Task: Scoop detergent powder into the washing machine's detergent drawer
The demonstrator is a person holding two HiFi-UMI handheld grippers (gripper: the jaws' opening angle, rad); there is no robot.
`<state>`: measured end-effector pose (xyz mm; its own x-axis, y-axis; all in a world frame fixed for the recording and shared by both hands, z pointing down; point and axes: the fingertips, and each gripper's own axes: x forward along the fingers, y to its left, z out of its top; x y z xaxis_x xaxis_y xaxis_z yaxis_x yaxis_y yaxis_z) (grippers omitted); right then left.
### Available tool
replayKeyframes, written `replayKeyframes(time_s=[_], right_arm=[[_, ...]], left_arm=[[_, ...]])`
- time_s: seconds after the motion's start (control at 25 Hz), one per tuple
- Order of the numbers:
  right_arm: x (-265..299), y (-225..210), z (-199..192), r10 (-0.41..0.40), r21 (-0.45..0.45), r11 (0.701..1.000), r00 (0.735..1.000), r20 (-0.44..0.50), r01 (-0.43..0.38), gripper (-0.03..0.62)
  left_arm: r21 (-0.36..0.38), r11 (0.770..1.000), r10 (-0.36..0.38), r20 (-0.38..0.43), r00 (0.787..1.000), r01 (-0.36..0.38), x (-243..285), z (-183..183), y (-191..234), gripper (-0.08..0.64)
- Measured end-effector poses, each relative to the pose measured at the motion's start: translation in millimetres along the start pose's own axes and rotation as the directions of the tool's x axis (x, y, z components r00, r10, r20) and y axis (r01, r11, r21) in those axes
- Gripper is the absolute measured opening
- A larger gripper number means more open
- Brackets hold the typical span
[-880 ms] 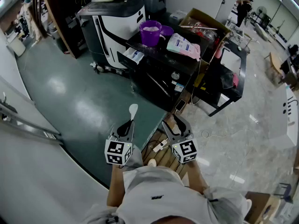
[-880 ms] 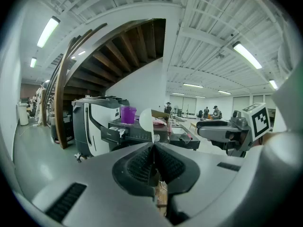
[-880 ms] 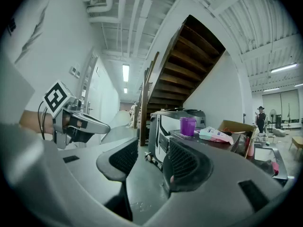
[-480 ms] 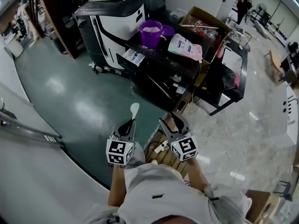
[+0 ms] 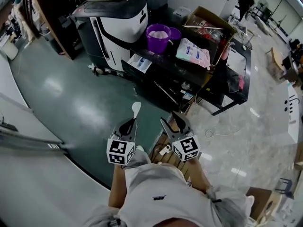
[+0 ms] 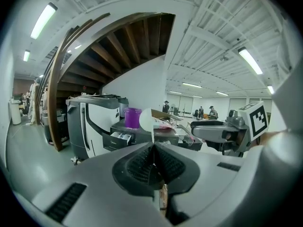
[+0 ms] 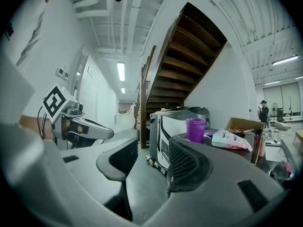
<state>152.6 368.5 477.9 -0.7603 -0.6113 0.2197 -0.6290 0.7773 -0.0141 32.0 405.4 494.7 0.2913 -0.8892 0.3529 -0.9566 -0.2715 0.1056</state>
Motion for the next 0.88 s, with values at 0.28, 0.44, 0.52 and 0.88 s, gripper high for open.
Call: replayKeyframes(time_s=[0.28, 0.44, 0.52, 0.88], right_arm=[[49.3, 5.2, 32.6, -0.032, 0.0, 0.999, 0.999, -0.026, 0.032, 0.187], [65.6, 4.7, 47.8, -0.057, -0.001, 0.998, 0.998, -0.033, 0.057, 0.187], [72.7, 2.8, 50.4, -0.068, -0.002, 0.998, 0.997, -0.036, 0.068, 0.186], [96.6, -18.2, 54.6, -0.096, 0.012, 0.995, 0.994, -0.059, 0.097, 0.187]], left_arm=[[-0.01, 0.999, -0.045, -0.01, 0.999, 0.045, 11.3, 31.7, 49.0, 0.015], [-0.007, 0.997, -0.071, -0.005, 0.997, 0.071, 15.6, 48.1, 66.9, 0.015], [-0.005, 0.997, -0.074, -0.003, 0.997, 0.074, 19.4, 52.3, 74.4, 0.015], [-0.027, 0.996, -0.083, -0.016, 0.996, 0.082, 46.2, 64.7, 94.8, 0.015]])
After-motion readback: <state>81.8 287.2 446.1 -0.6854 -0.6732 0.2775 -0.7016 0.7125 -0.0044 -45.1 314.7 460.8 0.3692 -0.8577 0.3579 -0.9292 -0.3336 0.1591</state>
